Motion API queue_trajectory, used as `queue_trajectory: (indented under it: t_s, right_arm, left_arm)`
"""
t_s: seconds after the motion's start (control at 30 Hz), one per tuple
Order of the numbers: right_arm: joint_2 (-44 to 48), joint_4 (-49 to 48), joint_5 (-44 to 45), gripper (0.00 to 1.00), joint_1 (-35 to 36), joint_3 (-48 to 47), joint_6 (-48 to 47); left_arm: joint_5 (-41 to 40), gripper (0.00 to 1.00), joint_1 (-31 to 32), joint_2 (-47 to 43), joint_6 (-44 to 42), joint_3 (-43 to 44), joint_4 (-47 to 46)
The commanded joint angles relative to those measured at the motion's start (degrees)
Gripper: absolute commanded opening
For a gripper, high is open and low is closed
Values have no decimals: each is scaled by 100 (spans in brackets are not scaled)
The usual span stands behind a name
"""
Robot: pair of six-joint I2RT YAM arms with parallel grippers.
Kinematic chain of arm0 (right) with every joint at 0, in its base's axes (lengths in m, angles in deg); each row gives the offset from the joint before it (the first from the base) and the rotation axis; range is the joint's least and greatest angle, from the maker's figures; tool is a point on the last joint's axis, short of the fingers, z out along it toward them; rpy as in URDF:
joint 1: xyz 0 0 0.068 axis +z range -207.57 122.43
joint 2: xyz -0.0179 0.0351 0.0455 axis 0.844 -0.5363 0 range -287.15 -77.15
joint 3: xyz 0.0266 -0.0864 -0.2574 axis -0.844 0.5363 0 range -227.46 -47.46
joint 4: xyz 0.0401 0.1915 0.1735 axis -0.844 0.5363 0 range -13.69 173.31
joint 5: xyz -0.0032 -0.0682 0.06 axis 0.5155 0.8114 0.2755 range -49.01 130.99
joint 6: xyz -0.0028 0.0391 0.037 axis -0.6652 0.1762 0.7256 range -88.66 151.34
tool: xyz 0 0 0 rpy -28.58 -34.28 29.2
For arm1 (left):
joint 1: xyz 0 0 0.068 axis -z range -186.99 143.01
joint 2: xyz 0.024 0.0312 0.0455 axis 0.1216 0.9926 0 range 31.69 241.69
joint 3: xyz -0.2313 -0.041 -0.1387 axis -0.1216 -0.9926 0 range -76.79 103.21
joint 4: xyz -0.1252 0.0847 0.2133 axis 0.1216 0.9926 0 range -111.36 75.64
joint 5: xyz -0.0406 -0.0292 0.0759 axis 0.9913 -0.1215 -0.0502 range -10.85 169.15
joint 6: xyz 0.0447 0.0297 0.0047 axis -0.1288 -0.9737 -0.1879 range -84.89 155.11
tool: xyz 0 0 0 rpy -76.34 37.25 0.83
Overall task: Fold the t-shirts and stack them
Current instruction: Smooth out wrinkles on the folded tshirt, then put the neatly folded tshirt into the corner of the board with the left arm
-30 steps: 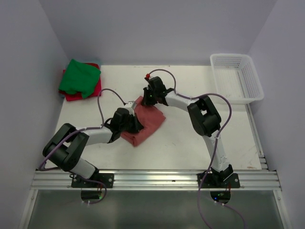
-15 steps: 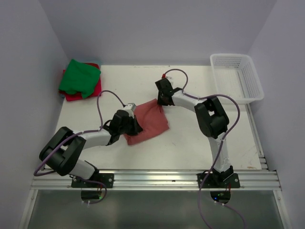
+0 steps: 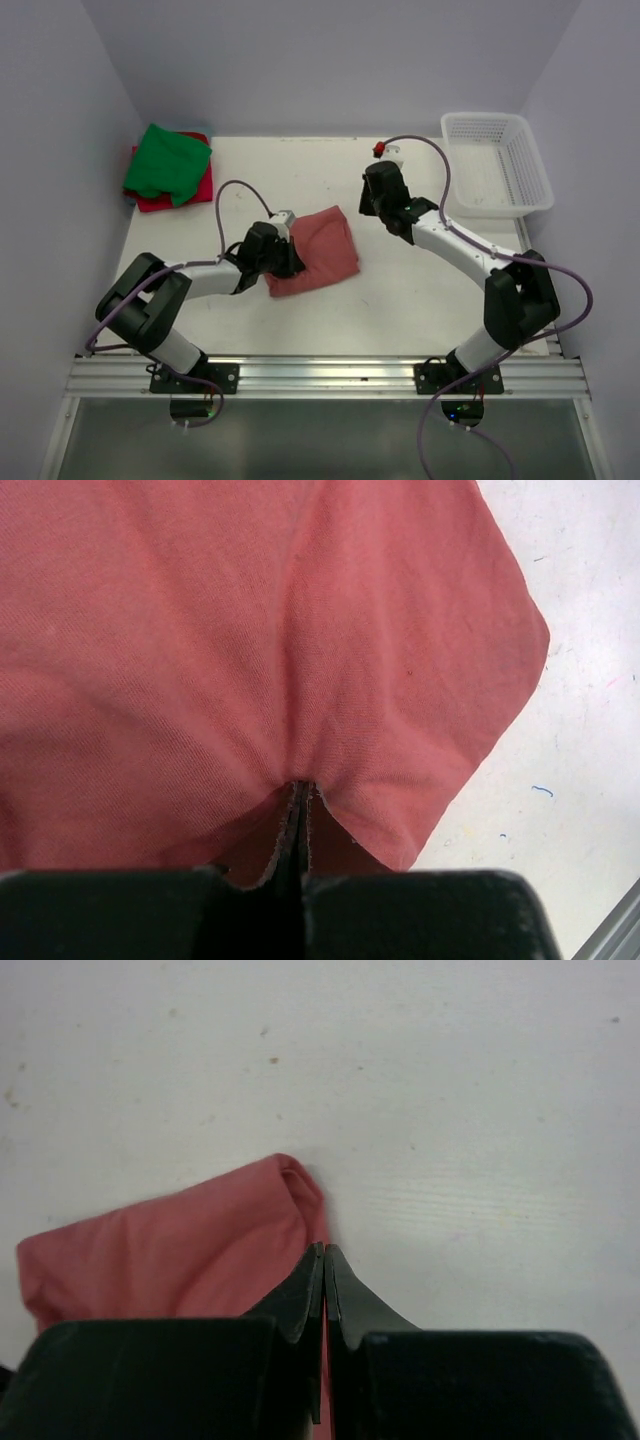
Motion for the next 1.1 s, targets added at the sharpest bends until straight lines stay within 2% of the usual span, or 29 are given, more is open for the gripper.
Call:
queue_trajectory:
  t_s: [0.0,0.03,0.1,0.13,0.27,0.43,0.67,0.7,0.73,0.77,0.8,0.83,0.87,1.07]
  right_arm:
    - [200,-620,-1199,0,11,244,-369]
    - [209,-702,-2082,0,20,279,-360]
    - [87,-807,-2852,0,20,271,-264]
    - [17,-877,-3630,0,20,271,-220]
    - [-361,-1544,-4576,0,29,533,227]
    - [-879,-1977,-4754,0,73,798,474]
    - [-1600,-1977,-4235,0,90,1000,492]
    - [-1662,-1986,-4200,0,99,1026,484]
    - [-1689,-1994,-4122,0,108,1053,475]
    - [-1715,-1986,-4095,0,108,1114,440]
    - [-1707,-1959,-4060,0,117,1141,422]
    - [-1698,-1933,-3946,0,117,1184,387]
    - [-1689,-1855,-3910,0,117,1202,352]
    - [-1671,-1634,-3813,0,117,1132,229]
  left_arm:
    - [-123,0,44,241,-579,260,456]
    - [-158,0,36,268,-650,469,534]
    - [-202,0,36,268,-712,629,711]
    - [-254,0,36,242,-712,752,755]
    - [-588,0,27,-152,-475,1025,895]
    - [-861,0,27,-558,-334,1236,843]
    - [-1045,0,27,-707,-273,1236,1062]
    - [-1403,10,27,-768,-229,1184,1132]
    - [-1632,29,27,-899,-168,1175,1255]
    - [-1870,62,27,-970,-2,1157,1595]
    - [-2237,71,18,-1067,52,1105,1868]
    - [-2389,93,1,-1294,175,1052,2158]
    - [-2486,100,-17,-1427,237,973,2266]
    - [-2224,100,-175,-2675,790,-107,2688]
